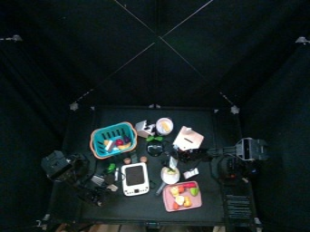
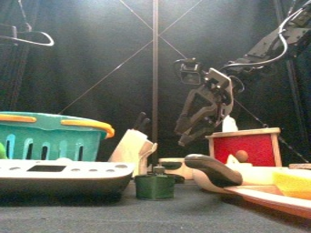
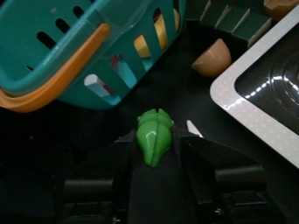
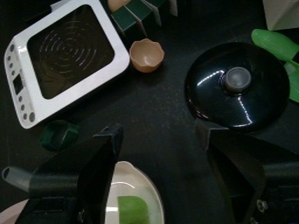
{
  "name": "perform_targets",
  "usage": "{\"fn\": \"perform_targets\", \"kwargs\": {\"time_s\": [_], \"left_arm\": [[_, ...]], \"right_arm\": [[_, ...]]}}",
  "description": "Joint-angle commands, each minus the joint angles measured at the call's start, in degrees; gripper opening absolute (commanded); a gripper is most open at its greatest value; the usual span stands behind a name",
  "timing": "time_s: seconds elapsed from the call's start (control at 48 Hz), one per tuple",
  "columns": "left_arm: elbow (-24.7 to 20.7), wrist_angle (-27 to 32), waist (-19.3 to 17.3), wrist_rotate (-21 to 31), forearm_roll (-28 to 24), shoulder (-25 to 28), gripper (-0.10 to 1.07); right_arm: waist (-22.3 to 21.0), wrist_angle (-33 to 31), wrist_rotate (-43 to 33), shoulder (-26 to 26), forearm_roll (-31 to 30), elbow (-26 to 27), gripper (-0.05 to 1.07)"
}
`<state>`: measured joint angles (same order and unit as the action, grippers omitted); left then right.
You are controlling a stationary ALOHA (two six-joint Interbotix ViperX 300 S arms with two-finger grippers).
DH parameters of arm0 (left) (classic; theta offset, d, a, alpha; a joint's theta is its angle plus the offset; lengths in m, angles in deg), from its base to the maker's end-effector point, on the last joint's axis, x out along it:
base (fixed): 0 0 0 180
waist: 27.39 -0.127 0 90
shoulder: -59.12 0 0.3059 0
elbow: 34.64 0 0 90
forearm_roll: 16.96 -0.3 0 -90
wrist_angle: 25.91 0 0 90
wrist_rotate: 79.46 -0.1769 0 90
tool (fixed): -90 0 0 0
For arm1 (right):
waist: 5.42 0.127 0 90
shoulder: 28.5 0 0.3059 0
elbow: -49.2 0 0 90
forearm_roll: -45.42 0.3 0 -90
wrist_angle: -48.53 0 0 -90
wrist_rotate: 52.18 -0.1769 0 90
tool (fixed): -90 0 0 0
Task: Place pea below basket
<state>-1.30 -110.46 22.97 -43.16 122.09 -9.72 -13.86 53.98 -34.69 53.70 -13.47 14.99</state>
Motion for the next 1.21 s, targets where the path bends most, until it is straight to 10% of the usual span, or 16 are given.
{"fn": "perform_targets", "kwargs": {"time_s": [0.0, 0.188, 1.188], "left_arm": [[-0.18, 1.41, -0.79, 0.7, 0.09, -0.26, 0.89], [0.35, 1.58, -0.88, 4.22, 0.0, -0.44, 1.03], [0.0, -4.48, -2.99, 9.67, -12.13, -11.25, 1.03]], "right_arm": [[0.0, 0.18, 0.0, 0.97, 0.0, 1.05, 0.97], [0.18, 0.18, 0.0, 0.97, 0.0, 1.14, 0.97], [0.09, 0.18, 0.0, 0.79, 0.0, 1.23, 0.97]]}}
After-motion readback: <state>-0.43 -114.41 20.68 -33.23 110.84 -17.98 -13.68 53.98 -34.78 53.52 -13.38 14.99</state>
